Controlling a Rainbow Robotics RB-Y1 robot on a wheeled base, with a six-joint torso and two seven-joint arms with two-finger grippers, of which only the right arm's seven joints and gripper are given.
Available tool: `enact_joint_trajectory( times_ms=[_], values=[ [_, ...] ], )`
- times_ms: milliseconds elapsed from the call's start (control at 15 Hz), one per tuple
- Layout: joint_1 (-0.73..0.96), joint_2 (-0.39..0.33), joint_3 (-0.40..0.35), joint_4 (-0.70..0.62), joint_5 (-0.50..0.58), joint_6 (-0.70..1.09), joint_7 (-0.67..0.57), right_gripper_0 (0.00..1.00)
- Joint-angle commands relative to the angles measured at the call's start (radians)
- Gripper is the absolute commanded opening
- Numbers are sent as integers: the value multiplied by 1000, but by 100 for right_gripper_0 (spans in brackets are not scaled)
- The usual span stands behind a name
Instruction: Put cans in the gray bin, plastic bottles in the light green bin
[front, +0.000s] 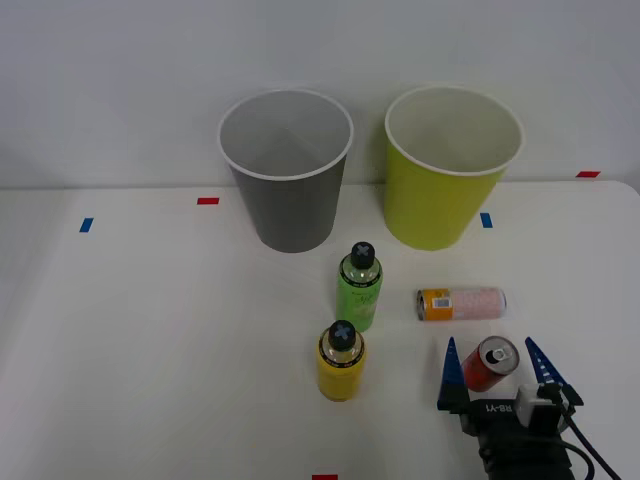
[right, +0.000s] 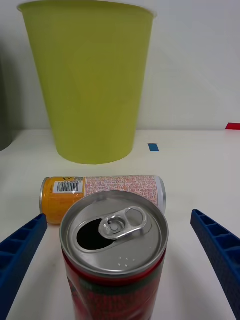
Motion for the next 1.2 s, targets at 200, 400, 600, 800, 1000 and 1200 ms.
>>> enact_joint_trajectory(
  times_ms=[200,400,600,800,1000,1200],
  values=[
    [-3,4,0,0,3,0,31,0],
    [-6,15,2,0,5,-2,31,0],
    [-3,29,2,0,12,0,31,0],
    [15,29,2,-2,55,-5,24,0],
    [66,-7,-14,-77,83,-11,7,0],
    [138,-33,-90,-241,83,117,-15,0]
  ],
)
